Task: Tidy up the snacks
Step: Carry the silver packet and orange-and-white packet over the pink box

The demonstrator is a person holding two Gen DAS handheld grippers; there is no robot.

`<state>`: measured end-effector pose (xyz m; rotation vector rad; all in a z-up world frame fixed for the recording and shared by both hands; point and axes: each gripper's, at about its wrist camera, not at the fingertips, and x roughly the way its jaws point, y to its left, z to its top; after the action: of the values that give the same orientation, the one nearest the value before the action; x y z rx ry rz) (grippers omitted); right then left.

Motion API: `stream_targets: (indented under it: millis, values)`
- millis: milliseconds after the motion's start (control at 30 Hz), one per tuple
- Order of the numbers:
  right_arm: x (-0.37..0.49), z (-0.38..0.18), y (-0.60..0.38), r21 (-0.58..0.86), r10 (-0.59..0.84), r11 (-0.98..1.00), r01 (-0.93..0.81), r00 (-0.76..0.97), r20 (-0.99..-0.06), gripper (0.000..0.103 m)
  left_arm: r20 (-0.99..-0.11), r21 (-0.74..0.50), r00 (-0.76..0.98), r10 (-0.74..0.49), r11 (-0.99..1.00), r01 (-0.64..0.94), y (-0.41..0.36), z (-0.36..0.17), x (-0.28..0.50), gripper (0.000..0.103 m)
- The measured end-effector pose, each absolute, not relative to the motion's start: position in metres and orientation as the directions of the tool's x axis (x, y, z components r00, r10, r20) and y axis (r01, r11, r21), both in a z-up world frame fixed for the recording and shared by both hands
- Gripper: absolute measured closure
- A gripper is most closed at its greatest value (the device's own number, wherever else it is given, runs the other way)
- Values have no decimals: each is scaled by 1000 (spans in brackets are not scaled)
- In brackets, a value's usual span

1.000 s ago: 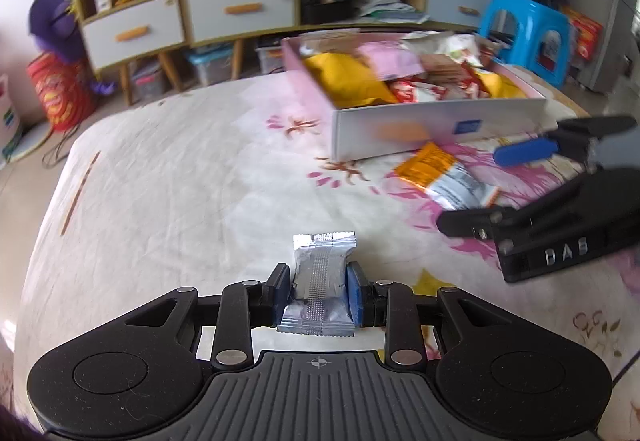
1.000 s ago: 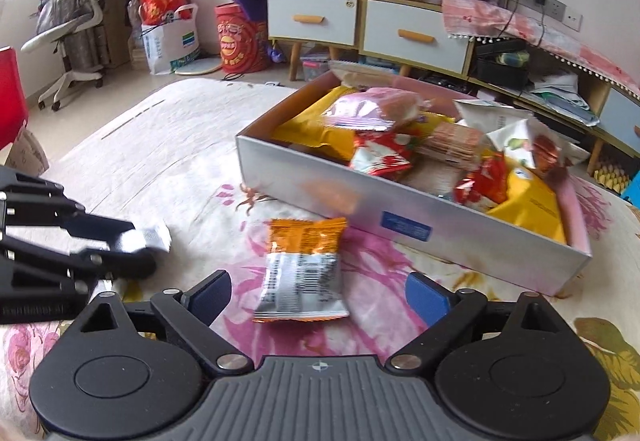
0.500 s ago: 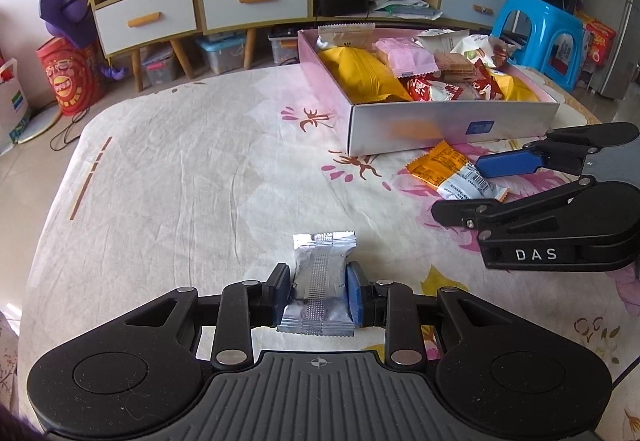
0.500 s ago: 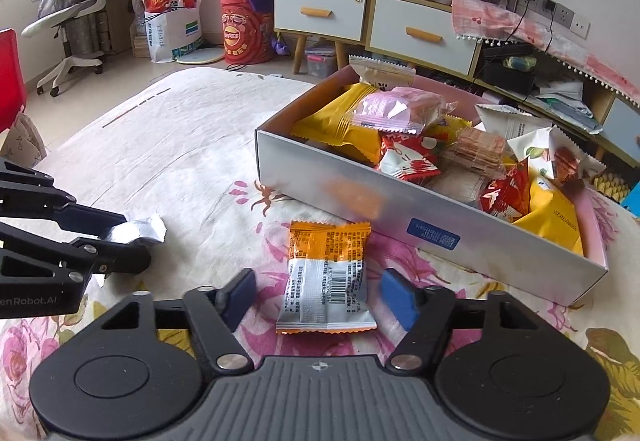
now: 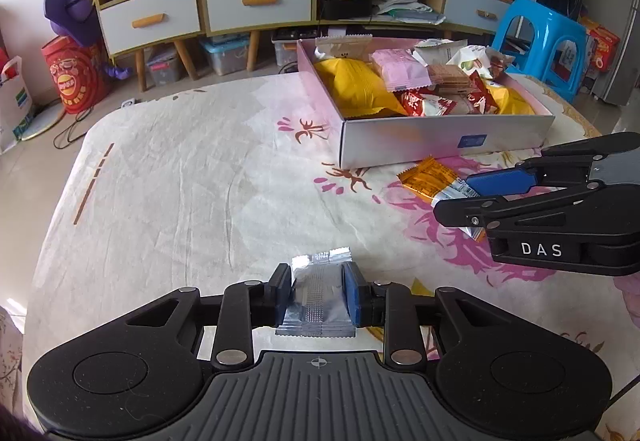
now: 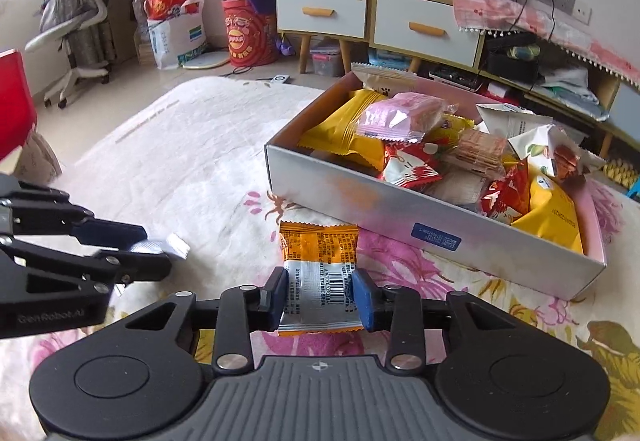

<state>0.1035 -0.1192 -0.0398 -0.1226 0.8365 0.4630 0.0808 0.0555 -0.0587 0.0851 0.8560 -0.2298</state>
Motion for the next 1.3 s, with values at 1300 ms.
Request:
stream_targets:
  millis: [1300]
  values:
    - [118,9,-210,243,357,934,-261,675,-646,77,-648,-173,722,-244,970,173,27,2,113,78]
